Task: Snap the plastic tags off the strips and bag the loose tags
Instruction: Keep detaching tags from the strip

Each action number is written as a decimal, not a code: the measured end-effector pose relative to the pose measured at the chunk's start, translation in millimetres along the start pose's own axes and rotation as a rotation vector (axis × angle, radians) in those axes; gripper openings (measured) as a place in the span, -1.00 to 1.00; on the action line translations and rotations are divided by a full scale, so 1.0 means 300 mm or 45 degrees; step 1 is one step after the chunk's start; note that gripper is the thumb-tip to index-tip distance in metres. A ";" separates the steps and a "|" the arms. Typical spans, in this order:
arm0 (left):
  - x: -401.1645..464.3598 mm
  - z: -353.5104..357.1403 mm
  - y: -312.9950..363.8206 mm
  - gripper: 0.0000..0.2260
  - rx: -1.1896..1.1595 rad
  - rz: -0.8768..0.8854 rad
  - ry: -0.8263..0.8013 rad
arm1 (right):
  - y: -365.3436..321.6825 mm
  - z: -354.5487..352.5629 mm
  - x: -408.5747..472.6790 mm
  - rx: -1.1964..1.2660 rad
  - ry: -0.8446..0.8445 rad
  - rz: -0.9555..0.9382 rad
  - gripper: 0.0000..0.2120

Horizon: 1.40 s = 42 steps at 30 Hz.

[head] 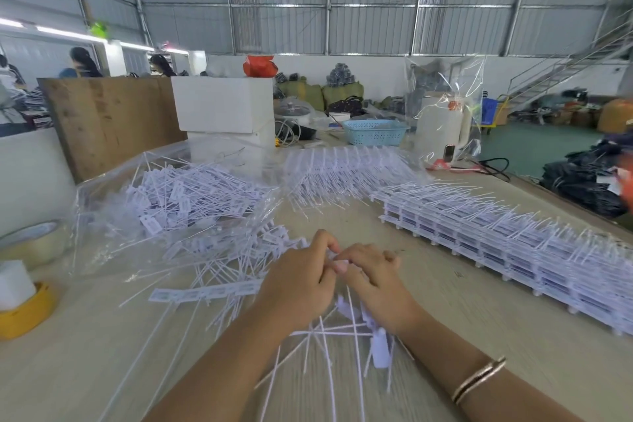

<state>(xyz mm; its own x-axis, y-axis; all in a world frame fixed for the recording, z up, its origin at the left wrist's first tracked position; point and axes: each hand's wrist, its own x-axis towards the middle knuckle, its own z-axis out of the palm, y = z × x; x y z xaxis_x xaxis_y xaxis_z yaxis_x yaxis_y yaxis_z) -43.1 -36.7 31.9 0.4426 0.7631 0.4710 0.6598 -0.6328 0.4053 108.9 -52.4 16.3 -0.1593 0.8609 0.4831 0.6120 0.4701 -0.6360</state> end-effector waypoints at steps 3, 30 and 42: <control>0.000 0.008 -0.001 -0.91 -0.060 -0.019 0.000 | 0.026 -0.008 0.012 0.179 -0.065 0.105 -0.87; 0.024 0.023 -0.046 -0.64 -0.392 -0.233 -0.019 | 0.020 -0.020 0.011 0.407 -0.016 -0.032 -0.85; 0.016 -0.029 -0.064 -0.67 -0.520 -0.392 0.168 | 0.033 -0.037 -0.003 0.295 0.360 0.118 -0.76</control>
<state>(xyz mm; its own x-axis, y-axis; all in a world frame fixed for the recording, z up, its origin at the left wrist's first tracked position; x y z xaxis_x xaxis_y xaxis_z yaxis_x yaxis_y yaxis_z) -58.9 -22.0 33.3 0.1680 0.9155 0.3656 0.4452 -0.4013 0.8005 123.8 -50.5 16.2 0.1286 0.8293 0.5438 0.4173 0.4522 -0.7883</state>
